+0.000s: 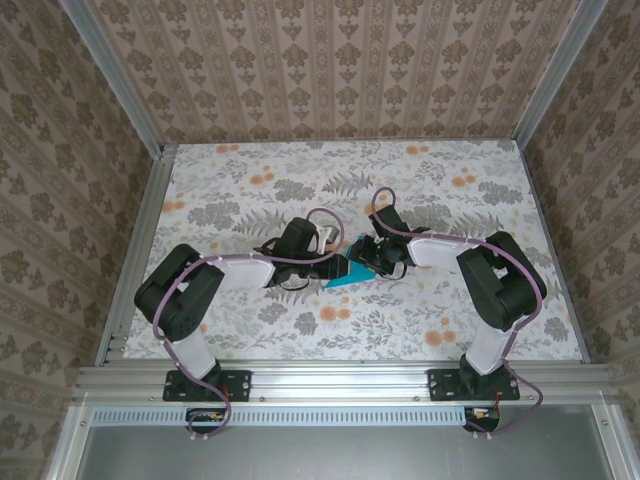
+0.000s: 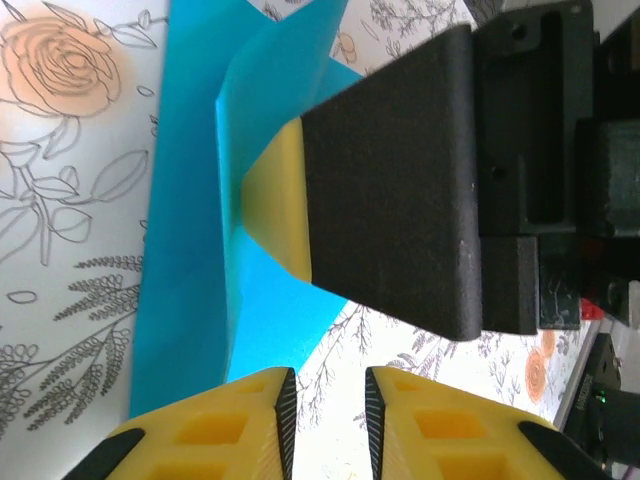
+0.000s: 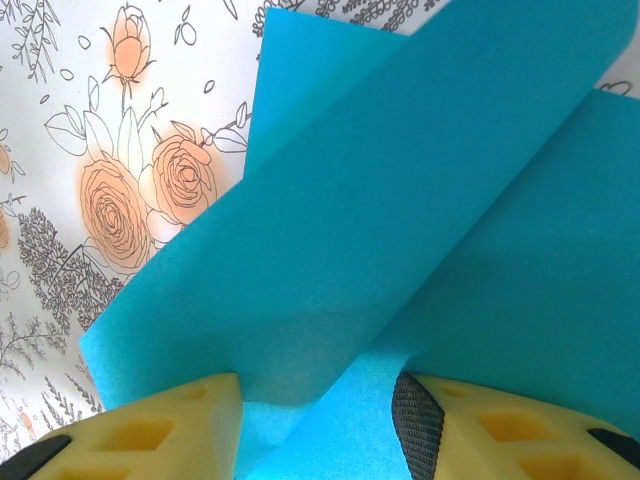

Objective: Fold a paper plane with a square sheet of paper (pick it up from the middle)
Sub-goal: Fourth fold the wing at the center of the table.

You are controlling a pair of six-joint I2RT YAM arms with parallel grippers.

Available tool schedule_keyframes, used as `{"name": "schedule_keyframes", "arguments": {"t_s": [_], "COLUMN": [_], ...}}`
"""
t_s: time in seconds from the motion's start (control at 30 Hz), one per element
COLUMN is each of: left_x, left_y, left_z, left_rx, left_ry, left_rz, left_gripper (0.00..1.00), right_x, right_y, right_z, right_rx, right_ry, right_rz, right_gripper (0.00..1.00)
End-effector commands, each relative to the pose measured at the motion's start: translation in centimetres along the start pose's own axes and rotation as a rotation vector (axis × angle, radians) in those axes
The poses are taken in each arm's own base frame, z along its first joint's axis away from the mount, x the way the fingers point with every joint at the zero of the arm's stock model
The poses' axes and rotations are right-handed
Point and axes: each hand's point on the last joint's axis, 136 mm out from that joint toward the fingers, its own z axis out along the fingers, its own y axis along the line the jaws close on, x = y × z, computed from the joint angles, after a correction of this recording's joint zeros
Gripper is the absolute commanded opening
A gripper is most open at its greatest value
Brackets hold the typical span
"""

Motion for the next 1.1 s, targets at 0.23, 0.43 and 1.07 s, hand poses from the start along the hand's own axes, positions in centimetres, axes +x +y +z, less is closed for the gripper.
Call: {"name": "schedule_keyframes", "arguments": {"t_s": [0.23, 0.43, 1.07], "left_x": [-0.5, -0.4, -0.3], "left_y": [1.8, 2.4, 3.4], "left_z": [0.8, 1.1, 2.0], "left_rx": [-0.064, -0.082, -0.088], "left_ry": [0.004, 0.012, 0.037], "left_rz": [-0.004, -0.012, -0.03], "left_gripper": [0.22, 0.21, 0.18], "right_x": [3.4, 3.5, 3.7], "right_y": [-8.7, -8.8, -9.1], "right_z": [1.5, 1.6, 1.5], "right_rx": [0.308, 0.307, 0.314], "right_ry": [0.076, 0.078, 0.077], "right_rz": [0.07, 0.071, 0.076], "right_gripper": [0.47, 0.46, 0.37]}}
